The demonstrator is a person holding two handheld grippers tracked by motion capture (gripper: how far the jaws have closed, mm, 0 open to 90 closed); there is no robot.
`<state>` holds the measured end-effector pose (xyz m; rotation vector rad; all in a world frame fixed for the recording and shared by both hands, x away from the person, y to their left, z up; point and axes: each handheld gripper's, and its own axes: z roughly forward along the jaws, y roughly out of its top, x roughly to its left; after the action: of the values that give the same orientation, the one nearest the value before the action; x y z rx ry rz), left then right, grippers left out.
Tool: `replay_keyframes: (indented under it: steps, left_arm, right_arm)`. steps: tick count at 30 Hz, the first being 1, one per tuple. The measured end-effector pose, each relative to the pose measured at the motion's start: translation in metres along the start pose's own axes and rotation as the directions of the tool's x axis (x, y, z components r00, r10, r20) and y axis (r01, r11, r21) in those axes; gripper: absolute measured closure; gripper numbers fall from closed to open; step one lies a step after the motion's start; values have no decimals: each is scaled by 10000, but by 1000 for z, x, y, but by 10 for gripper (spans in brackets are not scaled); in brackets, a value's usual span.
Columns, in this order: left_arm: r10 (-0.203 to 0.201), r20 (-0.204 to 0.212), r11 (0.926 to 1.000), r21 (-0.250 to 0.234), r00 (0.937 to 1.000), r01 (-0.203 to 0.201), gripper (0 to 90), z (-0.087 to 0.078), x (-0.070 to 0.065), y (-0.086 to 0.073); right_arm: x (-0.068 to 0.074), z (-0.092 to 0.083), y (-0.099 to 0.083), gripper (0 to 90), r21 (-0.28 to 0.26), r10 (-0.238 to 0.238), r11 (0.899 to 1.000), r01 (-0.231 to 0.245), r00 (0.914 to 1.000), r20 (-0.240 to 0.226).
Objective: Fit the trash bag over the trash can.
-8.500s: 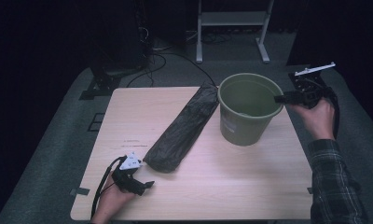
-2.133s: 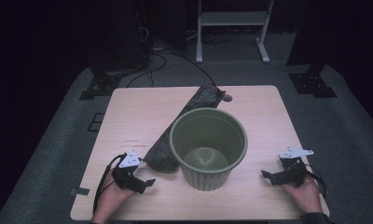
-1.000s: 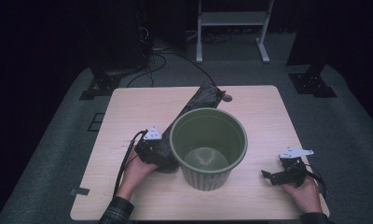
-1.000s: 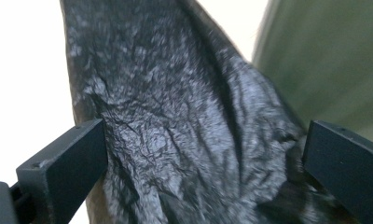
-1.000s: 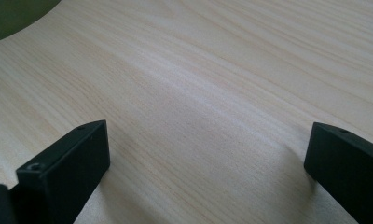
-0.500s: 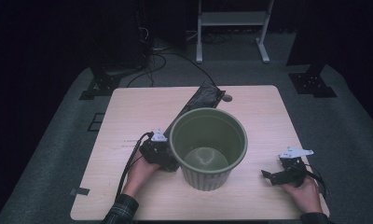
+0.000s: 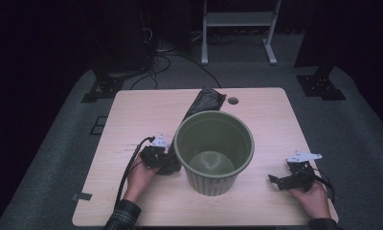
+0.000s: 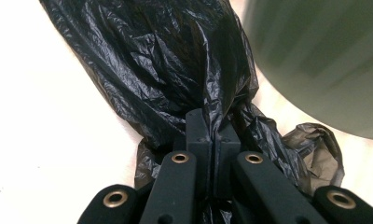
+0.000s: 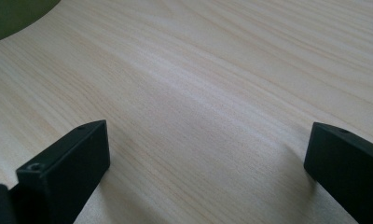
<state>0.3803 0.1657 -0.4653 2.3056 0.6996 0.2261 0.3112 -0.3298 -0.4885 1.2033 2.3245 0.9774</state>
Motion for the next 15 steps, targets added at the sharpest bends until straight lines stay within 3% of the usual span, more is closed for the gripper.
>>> replay_keyframes:
  steps: [5, 15]
  left_arm:
    - [-135, 219, 9994, -321, 9997, 142, 879, -12, -7, -8]
    - [-161, 313, 9998, -69, 9994, 164, 878, -43, -23, -38]
  right_arm:
    - [0, 0, 0, 0, -2, 10, 10000, -10, 10000, 1]
    - [0, 0, 0, 0, -1, 7, 10000, -7, 10000, 1]
